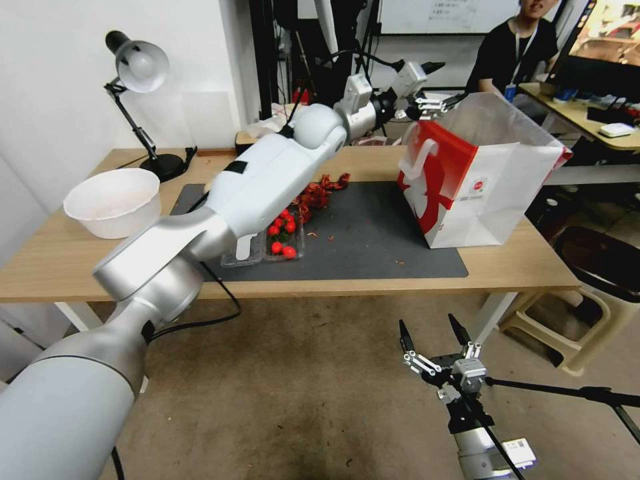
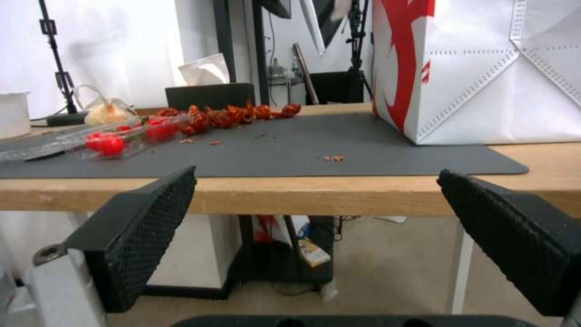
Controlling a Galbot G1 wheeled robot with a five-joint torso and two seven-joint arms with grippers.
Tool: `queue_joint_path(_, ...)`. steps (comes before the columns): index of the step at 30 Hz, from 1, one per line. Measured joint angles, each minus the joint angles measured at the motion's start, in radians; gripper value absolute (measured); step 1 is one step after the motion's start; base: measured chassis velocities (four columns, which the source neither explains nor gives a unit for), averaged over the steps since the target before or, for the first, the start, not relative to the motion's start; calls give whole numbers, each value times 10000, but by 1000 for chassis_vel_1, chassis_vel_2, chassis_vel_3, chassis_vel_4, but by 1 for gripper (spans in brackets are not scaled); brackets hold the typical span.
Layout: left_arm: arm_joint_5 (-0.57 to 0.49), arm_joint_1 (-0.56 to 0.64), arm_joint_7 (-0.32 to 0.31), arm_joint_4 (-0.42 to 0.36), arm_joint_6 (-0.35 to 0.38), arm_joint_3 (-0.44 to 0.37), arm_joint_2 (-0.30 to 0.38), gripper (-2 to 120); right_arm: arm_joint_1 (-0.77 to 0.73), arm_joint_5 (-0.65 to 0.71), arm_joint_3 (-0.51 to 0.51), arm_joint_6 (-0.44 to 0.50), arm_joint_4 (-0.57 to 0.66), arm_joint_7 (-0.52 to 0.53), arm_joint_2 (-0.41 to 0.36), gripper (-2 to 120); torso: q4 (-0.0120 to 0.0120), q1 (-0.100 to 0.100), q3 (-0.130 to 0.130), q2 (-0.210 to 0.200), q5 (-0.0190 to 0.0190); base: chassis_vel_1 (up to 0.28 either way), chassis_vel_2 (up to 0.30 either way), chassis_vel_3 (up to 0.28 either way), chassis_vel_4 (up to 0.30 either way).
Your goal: Pick up the trash from the table and place it into the takeout bag.
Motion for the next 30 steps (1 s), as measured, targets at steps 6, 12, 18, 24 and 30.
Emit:
queue_joint_path(6, 16, 1090, -974, -1492, 533, -450, 806, 99, 0, -5, -13, 0, -23, 3, 5, 100, -1, -1, 0, 0, -1, 0, 0, 0, 0)
queue_joint_path(12, 285, 3069, -4025, -3719, 1098, -1432, 1793, 100, -1, -12, -20, 5, -21, 8, 4, 100, -3, 0, 0, 0, 0, 0, 0, 0, 0)
queue_joint_path(18, 986, 4926, -6376, -5475, 1755, -2330, 2514, 100, 28, -14, -57, 10, -34, 15, -42, 100, -1, -1, -2, 0, 3, 0, 0, 0, 0)
queue_joint_path(24, 2341, 7314, -8583, -7262, 2795, -3605, 3180, 100, 55, -42, -128, -13, -25, 37, -86, 100, -1, 0, 0, -1, -5, 0, 0, 0, 0)
queue_joint_path(30, 2945, 8996, -8839, -8266, 2934, -4617, 3419, 100, 48, -119, -206, -52, 65, 60, -90, 100, 0, -1, 1, -1, -9, 0, 0, 0, 0)
